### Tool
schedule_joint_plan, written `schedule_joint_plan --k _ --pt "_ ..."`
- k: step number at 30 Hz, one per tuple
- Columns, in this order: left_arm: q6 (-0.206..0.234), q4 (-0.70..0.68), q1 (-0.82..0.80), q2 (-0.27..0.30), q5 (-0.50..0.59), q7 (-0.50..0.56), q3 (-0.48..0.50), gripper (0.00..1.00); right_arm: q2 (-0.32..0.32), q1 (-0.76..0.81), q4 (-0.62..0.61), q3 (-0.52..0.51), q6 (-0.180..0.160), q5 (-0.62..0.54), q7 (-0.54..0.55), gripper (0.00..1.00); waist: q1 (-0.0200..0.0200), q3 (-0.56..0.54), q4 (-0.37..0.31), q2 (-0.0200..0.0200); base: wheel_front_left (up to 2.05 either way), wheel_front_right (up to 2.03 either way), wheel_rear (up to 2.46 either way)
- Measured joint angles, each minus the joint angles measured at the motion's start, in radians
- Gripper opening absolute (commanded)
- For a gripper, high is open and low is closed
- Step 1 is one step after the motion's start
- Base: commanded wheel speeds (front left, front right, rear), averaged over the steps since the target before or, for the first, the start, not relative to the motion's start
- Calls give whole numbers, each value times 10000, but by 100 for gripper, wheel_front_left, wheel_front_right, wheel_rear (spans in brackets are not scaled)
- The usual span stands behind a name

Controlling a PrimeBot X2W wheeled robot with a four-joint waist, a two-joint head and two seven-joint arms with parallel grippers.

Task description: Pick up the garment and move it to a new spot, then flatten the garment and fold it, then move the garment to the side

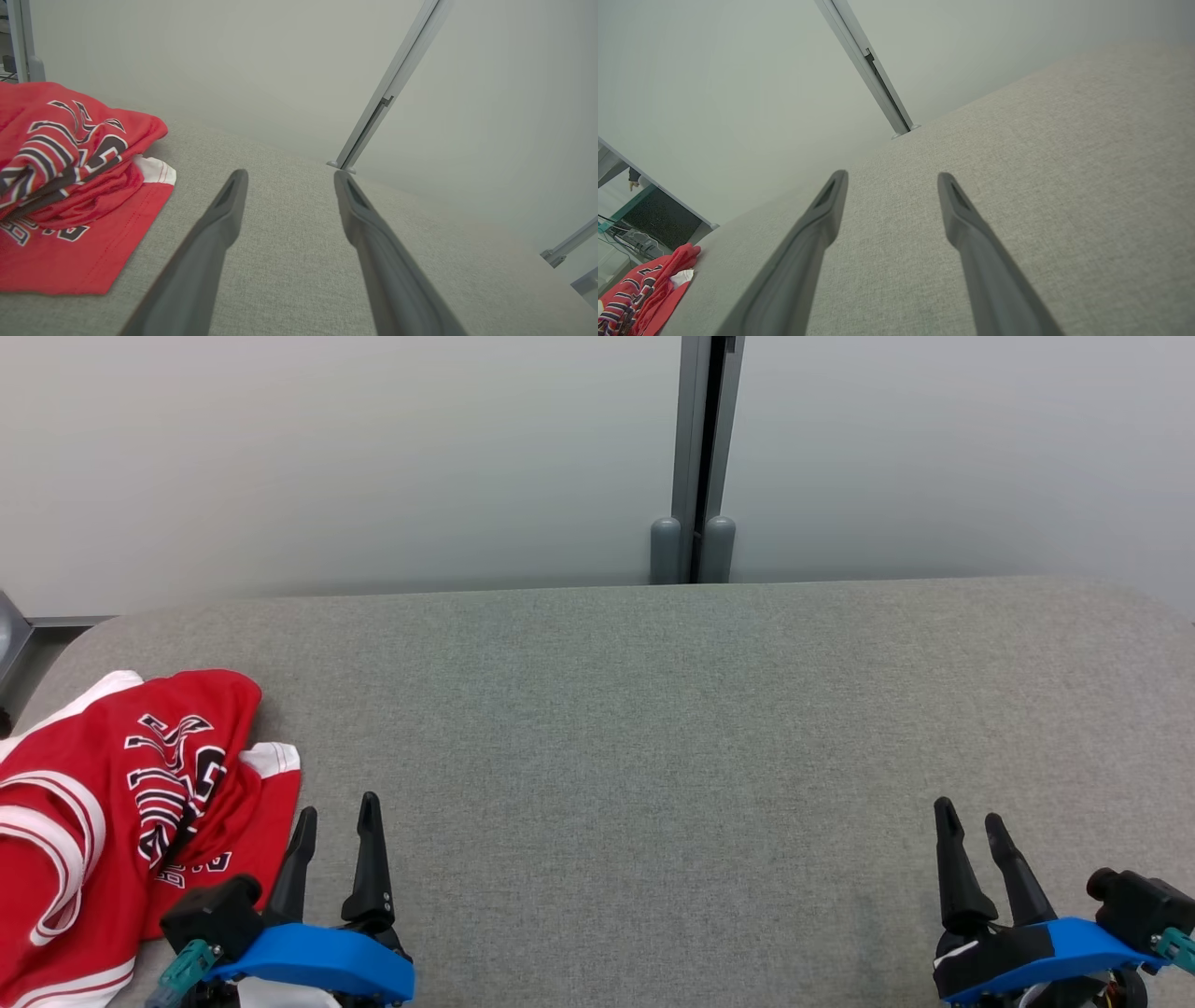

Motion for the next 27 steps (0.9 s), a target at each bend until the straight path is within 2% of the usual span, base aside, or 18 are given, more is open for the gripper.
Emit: schedule_joint_plan --k 10,27 --pt "119 128 0 31 832 -203 -102 100 -6 -37 -42 31 2 -1216 -58 100 0 38 -6 0 0 0 0" --pt "265 261 56 84 2015 -552 -244 100 -13 -29 -105 161 2 -2504 -184 100 0 -12 25 0 0 0 0"
